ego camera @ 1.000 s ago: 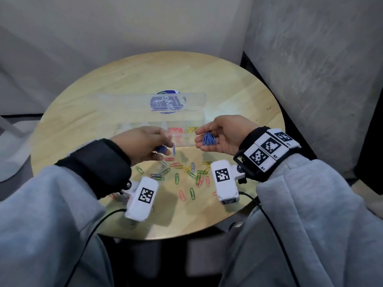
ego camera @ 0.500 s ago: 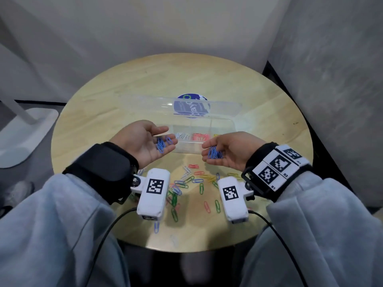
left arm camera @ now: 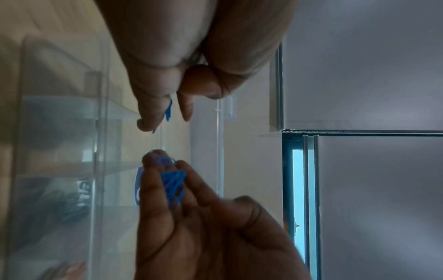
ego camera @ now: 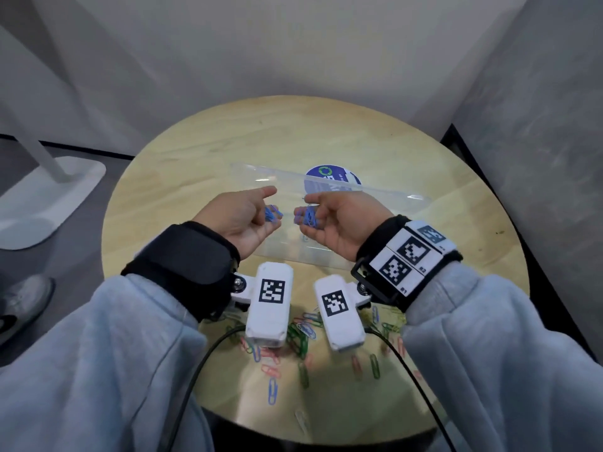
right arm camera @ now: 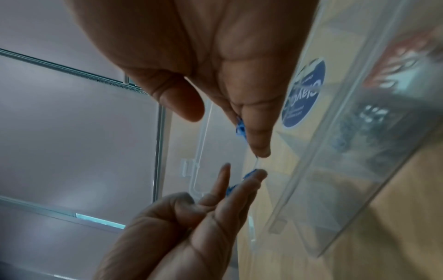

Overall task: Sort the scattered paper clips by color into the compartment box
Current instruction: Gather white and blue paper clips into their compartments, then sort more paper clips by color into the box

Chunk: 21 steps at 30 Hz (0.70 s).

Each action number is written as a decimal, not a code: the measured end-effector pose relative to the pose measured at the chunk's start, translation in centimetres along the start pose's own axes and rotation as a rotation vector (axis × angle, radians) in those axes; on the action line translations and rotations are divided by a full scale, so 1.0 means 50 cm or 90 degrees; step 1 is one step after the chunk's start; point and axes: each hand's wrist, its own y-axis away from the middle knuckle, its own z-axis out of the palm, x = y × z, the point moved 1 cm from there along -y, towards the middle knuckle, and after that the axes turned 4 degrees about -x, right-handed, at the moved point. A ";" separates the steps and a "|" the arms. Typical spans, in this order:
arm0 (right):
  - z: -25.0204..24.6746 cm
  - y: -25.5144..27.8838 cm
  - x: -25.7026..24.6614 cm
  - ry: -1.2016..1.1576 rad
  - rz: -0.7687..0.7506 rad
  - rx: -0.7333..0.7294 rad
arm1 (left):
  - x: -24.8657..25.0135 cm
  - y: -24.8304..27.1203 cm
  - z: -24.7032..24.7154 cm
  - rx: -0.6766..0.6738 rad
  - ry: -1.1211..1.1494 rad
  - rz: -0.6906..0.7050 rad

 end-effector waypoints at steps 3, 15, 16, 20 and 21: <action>0.009 -0.014 -0.002 -0.020 0.000 0.008 | -0.006 -0.006 -0.001 -0.012 -0.008 0.003; -0.124 0.110 0.031 0.222 -0.002 0.116 | -0.021 0.004 0.007 -0.085 -0.126 0.075; -0.147 0.129 0.037 0.252 0.003 0.136 | -0.024 0.010 0.014 -0.096 -0.175 0.081; -0.221 0.179 0.054 0.451 0.016 0.215 | -0.057 0.033 0.036 -0.202 -0.547 0.097; -0.233 0.184 0.059 0.481 0.027 0.224 | -0.070 0.040 0.039 -0.238 -0.668 0.092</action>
